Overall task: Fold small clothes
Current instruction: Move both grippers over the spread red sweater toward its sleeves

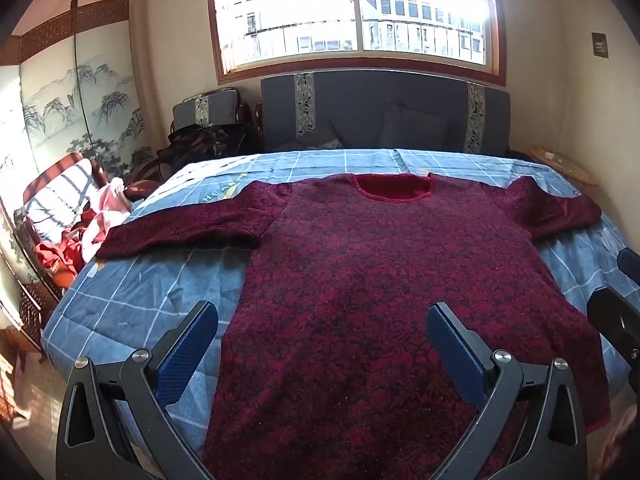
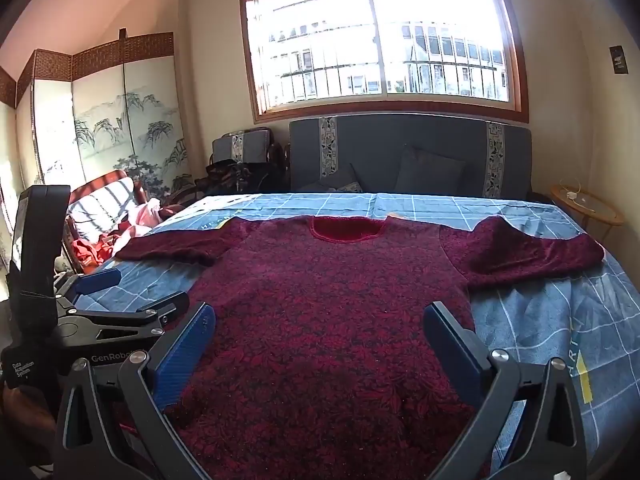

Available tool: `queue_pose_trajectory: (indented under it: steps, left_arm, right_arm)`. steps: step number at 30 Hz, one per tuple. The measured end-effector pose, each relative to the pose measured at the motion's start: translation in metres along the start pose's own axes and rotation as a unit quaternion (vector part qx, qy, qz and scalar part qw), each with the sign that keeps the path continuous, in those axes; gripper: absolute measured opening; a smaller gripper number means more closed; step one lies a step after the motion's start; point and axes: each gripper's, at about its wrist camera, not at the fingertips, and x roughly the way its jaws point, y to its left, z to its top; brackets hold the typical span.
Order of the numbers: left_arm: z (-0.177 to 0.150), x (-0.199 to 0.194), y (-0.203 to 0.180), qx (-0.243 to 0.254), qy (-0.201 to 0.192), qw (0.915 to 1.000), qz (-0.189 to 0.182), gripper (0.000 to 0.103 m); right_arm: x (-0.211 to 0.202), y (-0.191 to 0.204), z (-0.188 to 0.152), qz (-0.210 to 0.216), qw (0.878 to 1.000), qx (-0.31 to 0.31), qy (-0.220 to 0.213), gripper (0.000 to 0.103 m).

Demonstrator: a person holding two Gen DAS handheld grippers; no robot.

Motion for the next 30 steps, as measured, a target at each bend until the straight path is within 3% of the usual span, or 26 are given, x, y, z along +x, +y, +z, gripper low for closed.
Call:
queue_pose_trajectory:
  steps: [30]
  left_arm:
    - [0.031, 0.081, 0.008, 0.014, 0.041, 0.9990, 0.005, 0.103]
  right_arm:
    - [0.083, -0.011, 0.030, 0.048, 0.997, 0.039, 0.056, 0.103]
